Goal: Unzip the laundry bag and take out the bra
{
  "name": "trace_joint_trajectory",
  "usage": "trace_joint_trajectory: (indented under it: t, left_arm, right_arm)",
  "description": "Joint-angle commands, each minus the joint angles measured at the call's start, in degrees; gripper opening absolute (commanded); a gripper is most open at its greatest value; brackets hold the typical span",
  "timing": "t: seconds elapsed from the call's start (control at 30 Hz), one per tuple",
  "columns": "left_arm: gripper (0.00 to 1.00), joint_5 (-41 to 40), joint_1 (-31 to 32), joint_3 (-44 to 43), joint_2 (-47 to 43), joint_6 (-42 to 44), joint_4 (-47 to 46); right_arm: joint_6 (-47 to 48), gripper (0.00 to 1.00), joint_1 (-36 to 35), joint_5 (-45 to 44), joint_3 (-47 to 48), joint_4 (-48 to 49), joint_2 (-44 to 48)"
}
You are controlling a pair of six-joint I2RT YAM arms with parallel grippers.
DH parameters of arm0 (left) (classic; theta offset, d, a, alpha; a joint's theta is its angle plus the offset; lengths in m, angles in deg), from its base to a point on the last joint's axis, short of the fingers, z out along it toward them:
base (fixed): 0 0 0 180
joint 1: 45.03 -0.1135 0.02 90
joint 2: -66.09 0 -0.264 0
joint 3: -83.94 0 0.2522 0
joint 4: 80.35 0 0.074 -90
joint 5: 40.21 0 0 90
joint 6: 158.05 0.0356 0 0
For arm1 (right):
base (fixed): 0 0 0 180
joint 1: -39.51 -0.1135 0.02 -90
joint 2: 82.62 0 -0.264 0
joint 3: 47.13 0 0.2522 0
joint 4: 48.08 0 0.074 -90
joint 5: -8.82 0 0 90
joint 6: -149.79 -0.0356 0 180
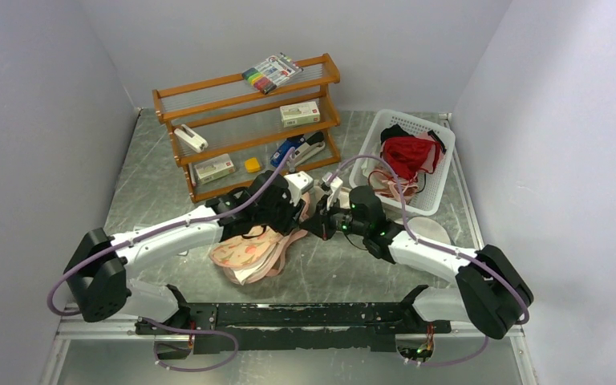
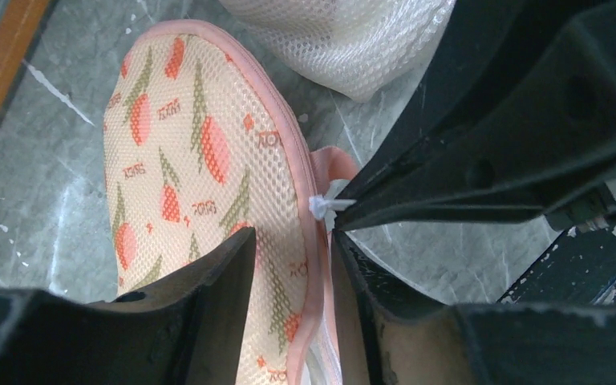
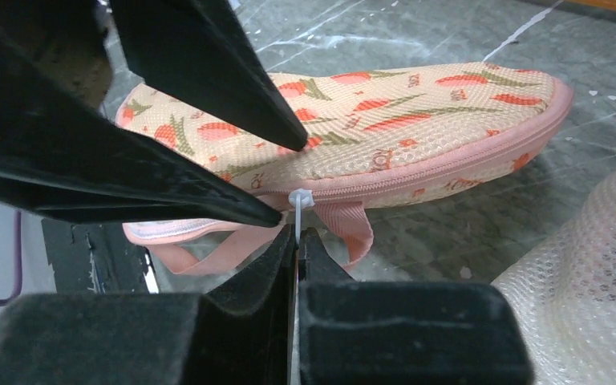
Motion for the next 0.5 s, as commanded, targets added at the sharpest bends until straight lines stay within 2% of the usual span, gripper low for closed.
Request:
trace_joint_trajectory:
  t: [0.0,0.17,0.3,0.47]
  left_arm:
    - [0.48,3.7,0.0,-2.8,2.0,1.8,-2.7]
    - [0.34,4.7,-0.1,-2.6,3.0,1.5,-2.0]
    - [0.18,4.2,0.0,-1.4,2.6,1.5,-0.7]
    - [0.09,2.8,-0.1,-1.2,2.1,2.9,2.5]
  right_arm:
    - [-0.8,0.00,-0.7,1.4,-0.9,3.0,1.6]
    - [-0.2,0.00,-0.8,-0.2,-0.5,1.9,1.5]
    - [0.4,0.00,-0.9,-4.2,0.3,-0.2,0.8]
    - [0.5,0.00,0.5,-10.9,1.8,-3.6,-1.0]
